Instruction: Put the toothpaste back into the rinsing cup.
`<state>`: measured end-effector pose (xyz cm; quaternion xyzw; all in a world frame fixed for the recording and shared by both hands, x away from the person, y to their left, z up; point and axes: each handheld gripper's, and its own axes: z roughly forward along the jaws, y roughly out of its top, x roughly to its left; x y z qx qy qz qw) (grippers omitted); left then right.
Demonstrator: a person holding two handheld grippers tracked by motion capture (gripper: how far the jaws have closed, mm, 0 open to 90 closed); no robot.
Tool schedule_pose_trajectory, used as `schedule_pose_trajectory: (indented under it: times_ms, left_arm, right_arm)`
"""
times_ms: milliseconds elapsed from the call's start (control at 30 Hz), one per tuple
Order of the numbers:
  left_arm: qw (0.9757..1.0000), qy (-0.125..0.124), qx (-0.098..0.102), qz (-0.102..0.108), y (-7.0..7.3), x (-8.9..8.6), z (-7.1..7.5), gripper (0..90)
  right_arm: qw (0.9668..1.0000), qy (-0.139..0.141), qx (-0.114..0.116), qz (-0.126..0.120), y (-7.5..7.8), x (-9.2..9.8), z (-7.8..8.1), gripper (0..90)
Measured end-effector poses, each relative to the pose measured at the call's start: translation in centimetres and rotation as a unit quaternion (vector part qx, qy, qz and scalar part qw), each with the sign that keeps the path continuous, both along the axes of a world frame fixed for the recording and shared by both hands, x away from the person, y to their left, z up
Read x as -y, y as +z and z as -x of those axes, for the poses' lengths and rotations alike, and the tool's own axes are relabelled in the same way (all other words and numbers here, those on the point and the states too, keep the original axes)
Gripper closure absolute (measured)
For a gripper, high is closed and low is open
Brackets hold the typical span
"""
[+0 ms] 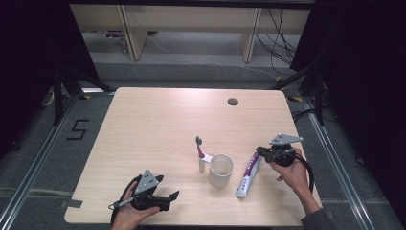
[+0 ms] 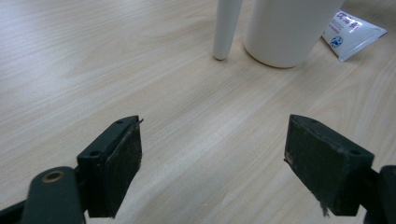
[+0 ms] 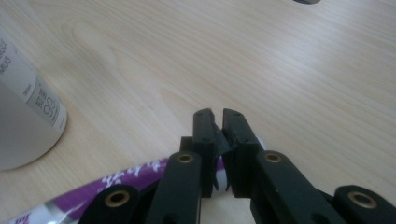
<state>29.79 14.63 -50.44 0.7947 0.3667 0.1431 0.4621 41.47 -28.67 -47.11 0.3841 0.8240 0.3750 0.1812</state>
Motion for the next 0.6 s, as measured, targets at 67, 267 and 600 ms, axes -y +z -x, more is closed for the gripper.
schedule_pose_trajectory:
  times_ms: [67, 267, 600]
  left_arm:
    - [1.0000, -0.003, 0.000, -0.004, 0.0, 0.0, 0.0, 18.4]
    - [1.0000, -0.004, 0.000, -0.005, 0.0, 0.0, 0.0, 18.8]
    - [1.0000, -0.004, 0.001, -0.007, 0.0, 0.0, 0.0, 18.8]
  right_arm:
    - [0.9998, 0.014, -0.002, 0.015, -0.4, -0.8, -1.1, 86.9]
    - [0.9988, 0.016, -0.033, 0.034, -1.0, -1.6, -2.2, 87.5]
    - [0.9977, 0.014, -0.046, 0.048, -1.8, -1.1, -2.5, 88.4]
